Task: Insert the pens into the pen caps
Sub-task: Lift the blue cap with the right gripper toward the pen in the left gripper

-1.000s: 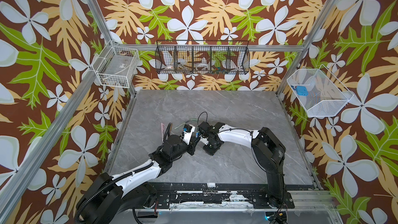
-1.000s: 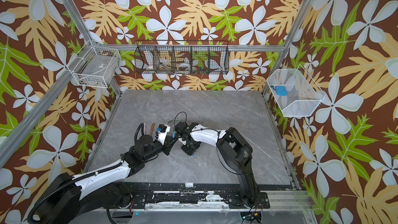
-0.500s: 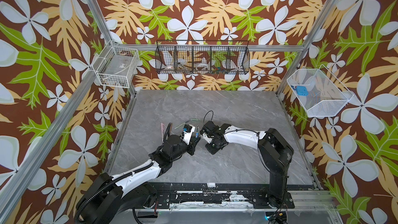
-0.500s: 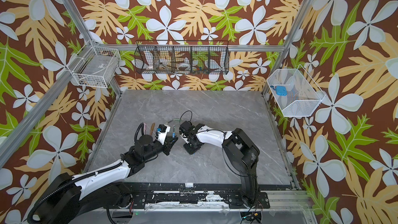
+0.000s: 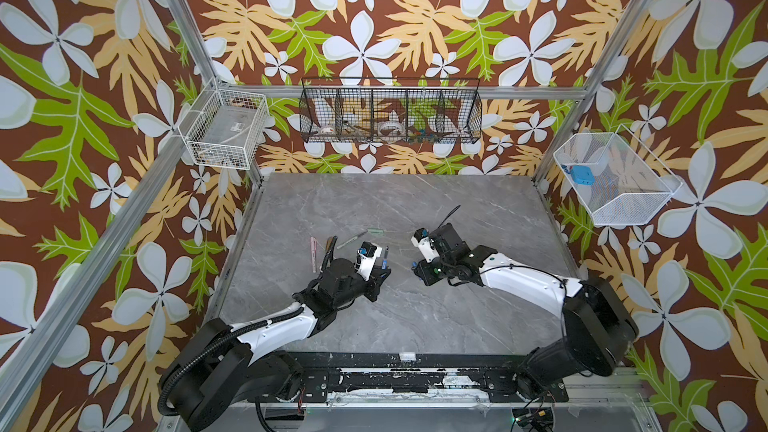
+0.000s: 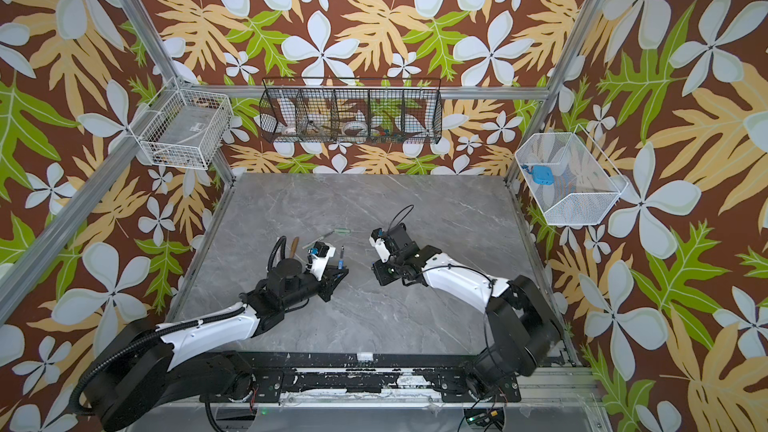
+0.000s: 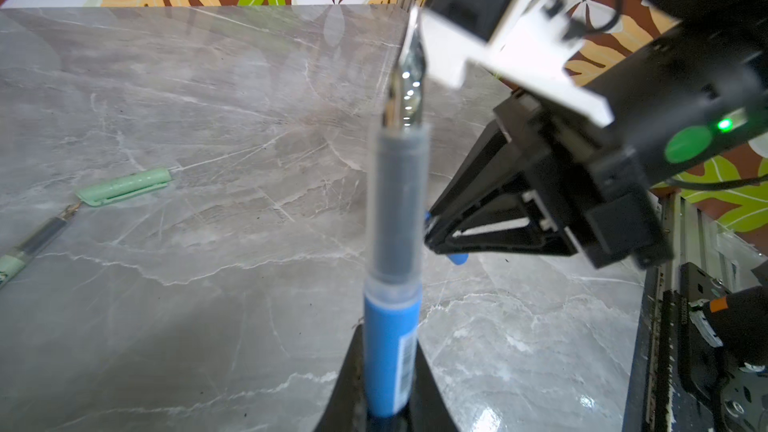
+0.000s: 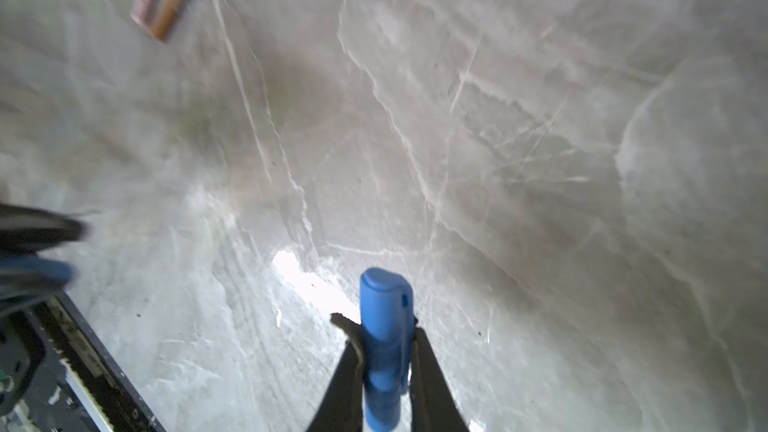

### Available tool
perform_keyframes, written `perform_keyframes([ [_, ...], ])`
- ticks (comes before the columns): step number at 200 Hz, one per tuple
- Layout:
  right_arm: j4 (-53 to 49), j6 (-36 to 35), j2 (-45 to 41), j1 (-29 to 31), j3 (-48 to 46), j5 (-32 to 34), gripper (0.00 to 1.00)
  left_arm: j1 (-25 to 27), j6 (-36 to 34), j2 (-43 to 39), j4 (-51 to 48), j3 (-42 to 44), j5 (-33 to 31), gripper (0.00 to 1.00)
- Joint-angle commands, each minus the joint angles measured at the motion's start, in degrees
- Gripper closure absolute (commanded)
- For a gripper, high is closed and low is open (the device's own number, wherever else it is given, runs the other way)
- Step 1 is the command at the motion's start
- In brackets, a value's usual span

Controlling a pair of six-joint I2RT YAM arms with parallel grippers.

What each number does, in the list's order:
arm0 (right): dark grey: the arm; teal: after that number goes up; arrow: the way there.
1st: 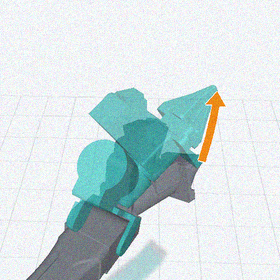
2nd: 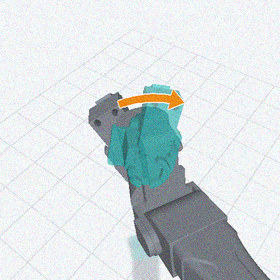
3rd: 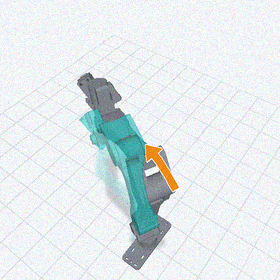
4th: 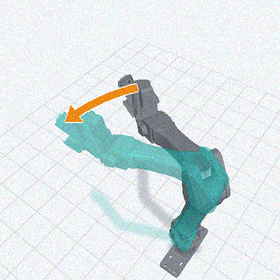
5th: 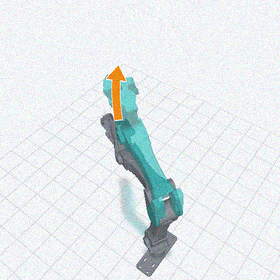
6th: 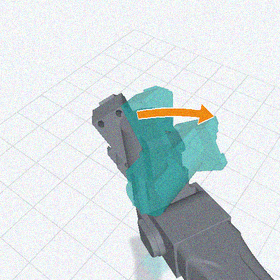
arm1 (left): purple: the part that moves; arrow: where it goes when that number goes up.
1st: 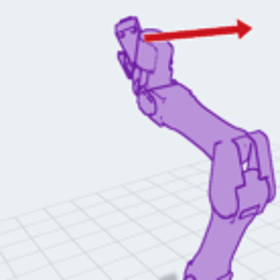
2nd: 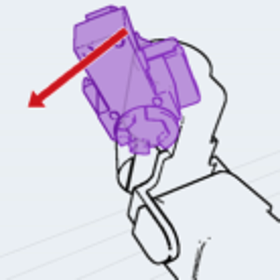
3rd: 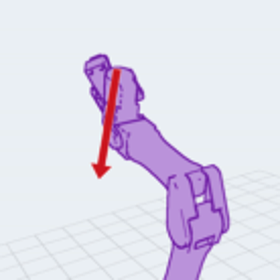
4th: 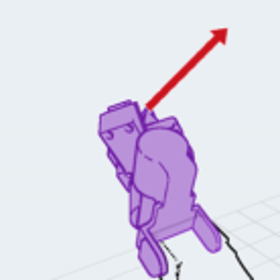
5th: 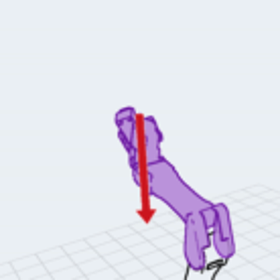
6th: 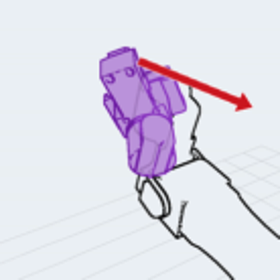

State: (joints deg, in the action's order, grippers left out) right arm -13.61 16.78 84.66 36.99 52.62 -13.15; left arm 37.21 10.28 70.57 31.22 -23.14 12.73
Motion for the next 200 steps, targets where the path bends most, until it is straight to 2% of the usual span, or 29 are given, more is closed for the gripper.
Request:
perform_keyframes([
  [1, 13.5, 4.3, -5.3, -0.7, -4.3, -0.5, 0.81, 0.2, 0.2, 1.1, 3.8, -0.4, 3.4, 1.0],
  [53, 27.5, 8.4, -12.4, -1.1, -7.9, -4.3, 0.79, 0.5, 0.5, 2.0, 5.0, -0.7, 5.9, 1.0],
  [82, 37.7, 11.6, -12.7, -1.1, -9.0, -8.0, 0.79, 0.6, 1.0, 1.5, 5.9, -0.4, 7.3, 1.0],
  [122, 45.5, 13.7, -10.6, -1.0, -8.2, -12.9, 0.79, 0.9, 1.3, 0.1, 7.5, 0.5, 8.6, 1.0],
  [161, 47.1, 13.3, -9.8, -1.1, -7.3, -16.8, 0.79, 1.6, 0.3, 0.0, 8.1, 1.0, 9.5, 1.0],
  [200, 46.6, 12.7, -9.7, -0.7, -7.5, -17.1, 0.79, 1.8, 0.3, -0.1, 8.2, 1.2, 7.2, 1.0],
])
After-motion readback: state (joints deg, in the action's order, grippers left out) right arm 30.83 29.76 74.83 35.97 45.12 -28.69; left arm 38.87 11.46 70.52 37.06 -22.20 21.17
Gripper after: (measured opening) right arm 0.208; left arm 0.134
